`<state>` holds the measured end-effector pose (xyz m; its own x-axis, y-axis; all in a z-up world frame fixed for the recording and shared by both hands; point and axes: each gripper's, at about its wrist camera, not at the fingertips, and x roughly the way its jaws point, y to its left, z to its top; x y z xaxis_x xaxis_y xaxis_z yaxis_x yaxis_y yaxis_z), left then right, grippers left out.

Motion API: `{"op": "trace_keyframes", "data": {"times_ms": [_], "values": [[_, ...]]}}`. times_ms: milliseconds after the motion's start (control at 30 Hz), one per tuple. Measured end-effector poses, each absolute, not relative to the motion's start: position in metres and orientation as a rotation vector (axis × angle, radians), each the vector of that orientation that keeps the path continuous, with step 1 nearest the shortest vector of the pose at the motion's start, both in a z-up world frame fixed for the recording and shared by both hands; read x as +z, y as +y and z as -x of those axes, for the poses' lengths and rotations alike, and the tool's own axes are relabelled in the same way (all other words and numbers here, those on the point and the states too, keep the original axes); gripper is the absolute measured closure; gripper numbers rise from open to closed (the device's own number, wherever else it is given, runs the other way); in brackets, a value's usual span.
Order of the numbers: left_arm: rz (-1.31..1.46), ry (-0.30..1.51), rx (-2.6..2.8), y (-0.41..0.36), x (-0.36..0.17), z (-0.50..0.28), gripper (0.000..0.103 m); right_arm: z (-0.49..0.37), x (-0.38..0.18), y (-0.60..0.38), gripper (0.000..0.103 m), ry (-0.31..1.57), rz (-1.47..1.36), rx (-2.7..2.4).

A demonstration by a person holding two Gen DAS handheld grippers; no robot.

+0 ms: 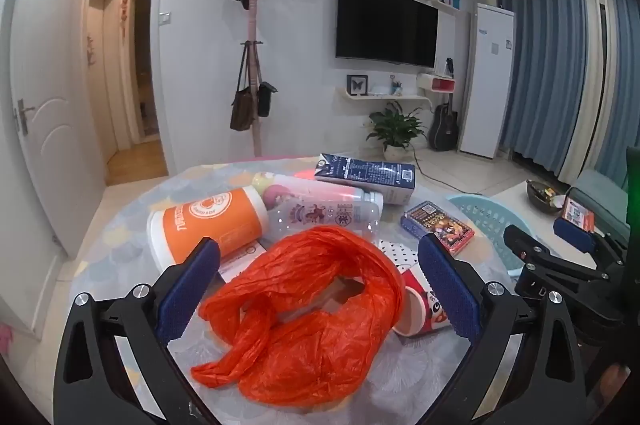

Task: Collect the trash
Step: 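Move both tools toward the cluttered table, then grasp the orange paper cup with the left tool while the right tool approaches the boxed book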

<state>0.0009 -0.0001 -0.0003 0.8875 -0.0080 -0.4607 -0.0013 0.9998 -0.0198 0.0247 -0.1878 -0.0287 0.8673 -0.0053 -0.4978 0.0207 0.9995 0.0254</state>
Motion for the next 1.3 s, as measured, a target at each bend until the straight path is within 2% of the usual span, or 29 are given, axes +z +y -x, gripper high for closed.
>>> {"op": "trace_keyframes", "data": {"times_ms": [667,867,1067,1233,1300], "values": [[0.088,0.48,0.022,0.039,-0.002,0.013,0.007,-0.032,-0.035,-0.184,0.028,0.55,-0.031,-0.004],[0.106,0.49,0.05,0.076,0.007,-0.001,0.007,-0.034,-0.035,-0.181,0.033,0.549,-0.017,0.01],[0.049,0.564,0.05,0.108,0.006,-0.03,0.007,-0.043,-0.035,-0.18,0.033,0.555,-0.03,0.034],[0.15,0.626,0.029,0.138,-0.001,-0.047,0.007,-0.054,-0.034,-0.181,0.033,0.566,-0.036,0.034],[0.182,0.639,0.014,0.144,-0.005,-0.052,0.013,-0.057,-0.036,-0.181,0.033,0.573,-0.038,0.037]]}}
